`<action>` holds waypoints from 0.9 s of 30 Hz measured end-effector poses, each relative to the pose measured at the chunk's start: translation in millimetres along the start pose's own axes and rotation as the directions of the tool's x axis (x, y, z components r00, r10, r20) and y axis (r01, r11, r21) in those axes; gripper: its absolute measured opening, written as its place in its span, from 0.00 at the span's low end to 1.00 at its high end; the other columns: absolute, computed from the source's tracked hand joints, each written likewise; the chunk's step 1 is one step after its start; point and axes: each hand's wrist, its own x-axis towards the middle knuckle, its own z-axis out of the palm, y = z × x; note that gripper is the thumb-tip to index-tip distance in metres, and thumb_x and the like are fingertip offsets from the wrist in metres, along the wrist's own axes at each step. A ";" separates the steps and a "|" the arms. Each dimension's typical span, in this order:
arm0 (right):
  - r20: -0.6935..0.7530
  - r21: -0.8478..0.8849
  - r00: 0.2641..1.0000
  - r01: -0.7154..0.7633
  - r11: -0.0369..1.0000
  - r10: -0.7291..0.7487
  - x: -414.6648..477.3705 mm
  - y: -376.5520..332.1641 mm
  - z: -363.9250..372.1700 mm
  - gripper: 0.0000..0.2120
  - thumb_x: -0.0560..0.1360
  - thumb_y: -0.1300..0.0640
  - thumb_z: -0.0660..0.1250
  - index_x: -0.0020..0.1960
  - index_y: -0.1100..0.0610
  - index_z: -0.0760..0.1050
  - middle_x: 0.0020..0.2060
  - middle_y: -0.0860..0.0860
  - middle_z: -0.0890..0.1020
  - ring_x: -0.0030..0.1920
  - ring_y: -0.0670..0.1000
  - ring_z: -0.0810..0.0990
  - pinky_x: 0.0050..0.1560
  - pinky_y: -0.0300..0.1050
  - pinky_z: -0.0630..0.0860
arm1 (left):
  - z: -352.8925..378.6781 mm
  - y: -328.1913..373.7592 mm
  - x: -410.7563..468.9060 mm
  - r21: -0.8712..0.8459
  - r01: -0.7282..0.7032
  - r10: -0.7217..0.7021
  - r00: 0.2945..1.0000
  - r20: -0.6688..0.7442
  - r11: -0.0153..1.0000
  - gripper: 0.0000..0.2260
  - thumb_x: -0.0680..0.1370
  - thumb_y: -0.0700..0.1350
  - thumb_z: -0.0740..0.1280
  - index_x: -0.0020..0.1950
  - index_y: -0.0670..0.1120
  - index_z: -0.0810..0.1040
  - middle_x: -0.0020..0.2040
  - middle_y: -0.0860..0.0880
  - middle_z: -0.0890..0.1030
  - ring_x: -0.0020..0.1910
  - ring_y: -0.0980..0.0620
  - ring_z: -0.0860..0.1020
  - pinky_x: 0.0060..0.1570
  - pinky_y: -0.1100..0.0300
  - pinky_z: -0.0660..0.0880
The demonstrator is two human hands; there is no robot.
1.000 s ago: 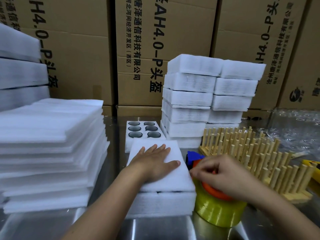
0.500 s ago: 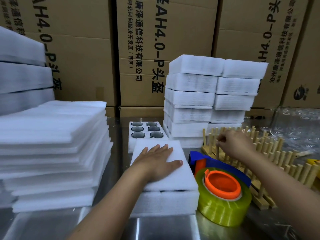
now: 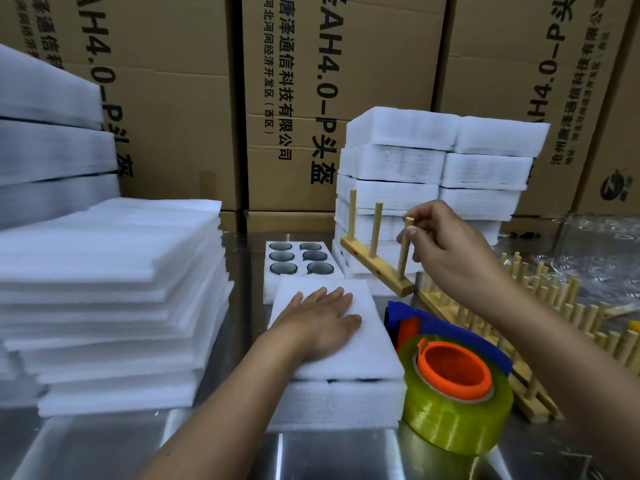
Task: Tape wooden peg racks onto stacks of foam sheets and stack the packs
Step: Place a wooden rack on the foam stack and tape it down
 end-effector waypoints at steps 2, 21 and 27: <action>-0.016 -0.070 0.998 0.052 0.996 -0.054 -12.8 -14.8 3.9 0.04 0.80 0.58 0.58 0.54 0.52 0.69 0.44 0.48 0.81 0.43 0.46 0.78 0.42 0.43 0.74 | 0.3 0.0 0.4 -0.005 0.001 -0.001 1.000 -0.001 1.000 0.25 0.81 0.58 0.46 0.78 0.56 0.48 0.78 0.59 0.45 0.76 0.58 0.42 0.72 0.55 0.37; 0.082 -0.094 0.988 -0.125 0.988 0.133 -54.9 12.8 53.8 0.16 0.76 0.52 0.65 0.63 0.50 0.76 0.36 0.44 0.70 0.42 0.46 0.74 0.38 0.36 0.64 | -3.5 1.1 -0.7 -0.004 -0.019 0.019 1.000 -0.010 1.000 0.27 0.82 0.57 0.48 0.78 0.48 0.47 0.78 0.52 0.45 0.76 0.56 0.42 0.73 0.60 0.41; 0.302 -0.097 0.921 -0.228 0.969 0.247 -48.2 13.4 51.1 0.08 0.75 0.53 0.62 0.48 0.52 0.79 0.19 0.43 0.74 0.25 0.38 0.75 0.25 0.30 0.66 | -6.2 -5.7 0.2 -0.219 -0.013 0.002 0.999 -0.049 0.976 0.31 0.82 0.54 0.56 0.78 0.48 0.43 0.78 0.48 0.51 0.76 0.49 0.54 0.70 0.65 0.52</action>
